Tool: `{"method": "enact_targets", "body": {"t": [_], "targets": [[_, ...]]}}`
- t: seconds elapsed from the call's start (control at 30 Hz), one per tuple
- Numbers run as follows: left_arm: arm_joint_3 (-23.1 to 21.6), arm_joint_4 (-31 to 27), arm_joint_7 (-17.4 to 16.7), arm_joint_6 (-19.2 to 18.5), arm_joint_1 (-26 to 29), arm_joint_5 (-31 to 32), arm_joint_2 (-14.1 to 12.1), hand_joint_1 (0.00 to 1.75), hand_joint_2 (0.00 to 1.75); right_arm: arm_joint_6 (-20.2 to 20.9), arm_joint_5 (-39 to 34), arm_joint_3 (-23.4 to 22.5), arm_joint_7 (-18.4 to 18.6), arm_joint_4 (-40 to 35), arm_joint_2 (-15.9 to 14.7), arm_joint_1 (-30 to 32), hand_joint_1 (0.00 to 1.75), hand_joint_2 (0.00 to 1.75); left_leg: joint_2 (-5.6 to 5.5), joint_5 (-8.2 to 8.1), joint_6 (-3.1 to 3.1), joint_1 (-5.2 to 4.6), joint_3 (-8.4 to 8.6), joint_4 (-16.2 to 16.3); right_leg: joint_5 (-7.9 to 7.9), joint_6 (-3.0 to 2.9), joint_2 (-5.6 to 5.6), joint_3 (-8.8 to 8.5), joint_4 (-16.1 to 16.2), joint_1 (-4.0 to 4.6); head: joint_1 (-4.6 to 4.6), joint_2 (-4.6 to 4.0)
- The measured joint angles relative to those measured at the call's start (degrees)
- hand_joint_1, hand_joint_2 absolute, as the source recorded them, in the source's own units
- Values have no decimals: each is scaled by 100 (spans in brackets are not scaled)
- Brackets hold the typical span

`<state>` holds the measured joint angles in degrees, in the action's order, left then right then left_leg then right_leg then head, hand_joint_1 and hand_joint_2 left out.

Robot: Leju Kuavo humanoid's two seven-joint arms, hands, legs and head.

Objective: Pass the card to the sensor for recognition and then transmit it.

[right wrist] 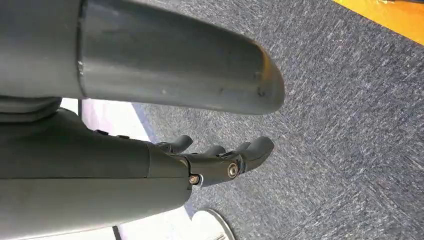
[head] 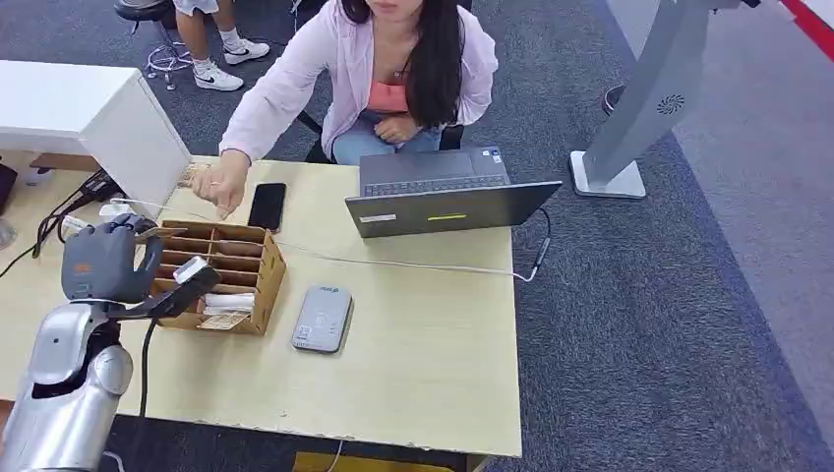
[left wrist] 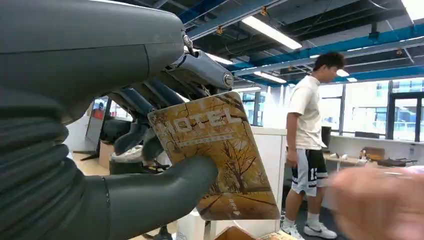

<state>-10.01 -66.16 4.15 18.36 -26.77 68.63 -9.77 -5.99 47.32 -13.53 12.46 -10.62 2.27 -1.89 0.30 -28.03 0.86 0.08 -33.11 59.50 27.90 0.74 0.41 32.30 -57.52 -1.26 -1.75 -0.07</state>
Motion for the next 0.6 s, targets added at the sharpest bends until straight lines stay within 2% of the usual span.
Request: {"method": "enact_targets", "body": {"t": [0.4, 0.47, 0.6], "targets": [[-122, -50, 98, -131, 16, -107, 37, 175, 175, -2, 79, 0, -48, 2, -2, -1, 0, 0, 0, 0, 0, 0, 0, 0, 0, 0, -1, 0, 0, -1, 2, 0], [-193, -57, 133, -127, 12, -116, 105, 175, 175, -2, 114, 0, -50, 2, -2, -2, 0, 0, 0, 0, 0, 0, 1, 2, 0, 0, -2, 1, 0, -1, 0, 0], [-433, -55, 116, -105, -59, -54, 405, 175, 175, -20, 179, 0, -68, 2, -2, -7, 0, 0, -3, 0, 1, -1, -1, 5, -1, 2, -4, 0, 1, -2, 0, 0]]}}
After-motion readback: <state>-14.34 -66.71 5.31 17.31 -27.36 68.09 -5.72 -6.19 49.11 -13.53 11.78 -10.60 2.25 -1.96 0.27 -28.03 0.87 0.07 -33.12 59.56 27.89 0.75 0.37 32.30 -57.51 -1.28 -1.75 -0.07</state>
